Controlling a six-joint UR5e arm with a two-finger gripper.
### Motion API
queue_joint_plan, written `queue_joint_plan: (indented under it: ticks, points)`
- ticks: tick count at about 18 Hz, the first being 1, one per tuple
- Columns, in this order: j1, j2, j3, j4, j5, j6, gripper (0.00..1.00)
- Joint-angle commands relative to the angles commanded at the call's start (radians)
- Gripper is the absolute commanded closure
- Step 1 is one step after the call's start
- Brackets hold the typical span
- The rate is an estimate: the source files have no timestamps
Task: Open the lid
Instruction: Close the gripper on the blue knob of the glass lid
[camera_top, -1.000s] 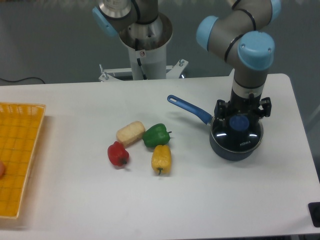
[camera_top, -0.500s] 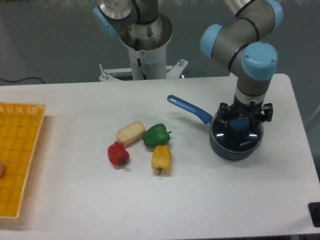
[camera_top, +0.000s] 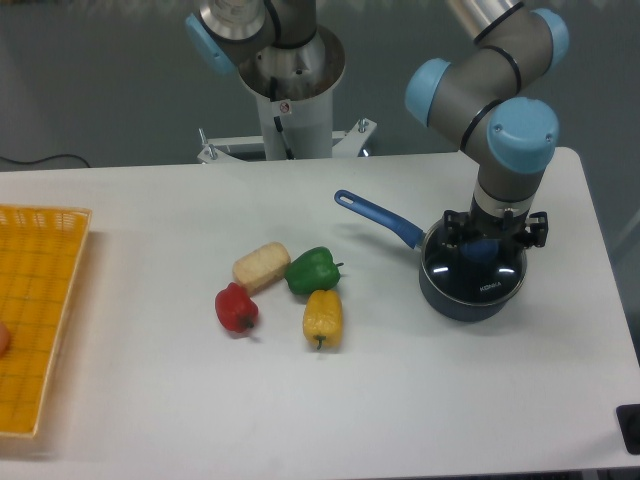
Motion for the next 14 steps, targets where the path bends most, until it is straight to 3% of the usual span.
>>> queue_joint_plan:
  ticks: [5, 14]
  points:
    - [0.002, -0.002, -0.006, -0.012, 0.003, 0.002, 0.01]
    - [0.008, 0.002, -0.005, -0.029, 0.005, 0.04, 0.11]
